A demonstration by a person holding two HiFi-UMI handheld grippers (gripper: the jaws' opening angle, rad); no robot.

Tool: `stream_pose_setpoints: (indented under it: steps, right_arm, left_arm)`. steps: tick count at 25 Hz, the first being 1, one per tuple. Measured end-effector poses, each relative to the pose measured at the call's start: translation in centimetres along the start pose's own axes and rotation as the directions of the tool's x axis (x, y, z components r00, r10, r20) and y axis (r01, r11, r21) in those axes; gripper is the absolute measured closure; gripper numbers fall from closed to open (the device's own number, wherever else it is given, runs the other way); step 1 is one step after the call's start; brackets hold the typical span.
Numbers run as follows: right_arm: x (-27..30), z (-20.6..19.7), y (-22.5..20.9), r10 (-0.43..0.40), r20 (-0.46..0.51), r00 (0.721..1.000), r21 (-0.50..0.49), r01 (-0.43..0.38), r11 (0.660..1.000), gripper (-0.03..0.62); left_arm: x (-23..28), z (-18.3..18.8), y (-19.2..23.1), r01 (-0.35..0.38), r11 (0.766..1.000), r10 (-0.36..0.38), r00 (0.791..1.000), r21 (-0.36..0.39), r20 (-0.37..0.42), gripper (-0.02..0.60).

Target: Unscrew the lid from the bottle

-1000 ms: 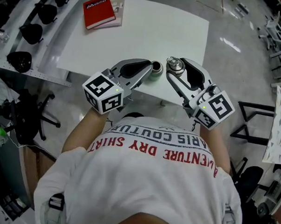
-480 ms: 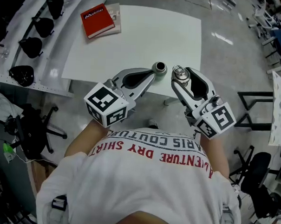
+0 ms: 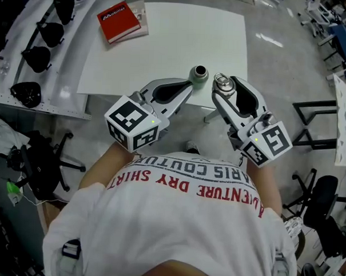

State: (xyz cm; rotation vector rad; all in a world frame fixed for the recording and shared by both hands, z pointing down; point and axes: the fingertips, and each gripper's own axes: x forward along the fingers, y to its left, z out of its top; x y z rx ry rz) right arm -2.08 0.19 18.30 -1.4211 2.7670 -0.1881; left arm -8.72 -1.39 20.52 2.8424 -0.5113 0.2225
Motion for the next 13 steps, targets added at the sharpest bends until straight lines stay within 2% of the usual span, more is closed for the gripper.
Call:
stream_pose_setpoints:
  steps: [7, 13]
  right_arm:
    - [0.1, -0.7, 0.4, -0.014, -0.007, 1.0, 0.005, 0.014, 1.0, 0.353]
    - [0.6, -1.1, 0.9, -0.015, -0.014, 1.0, 0.0, 0.015, 1.0, 0.353]
  left_arm:
    - [-0.5, -0.7, -0.1, 0.023, 0.999, -0.024, 1.0, -0.033, -0.011, 0.549]
    - [-0.7, -0.4, 0.2, 0.03, 0.999, -0.03, 1.0, -0.012, -0.007, 0.549]
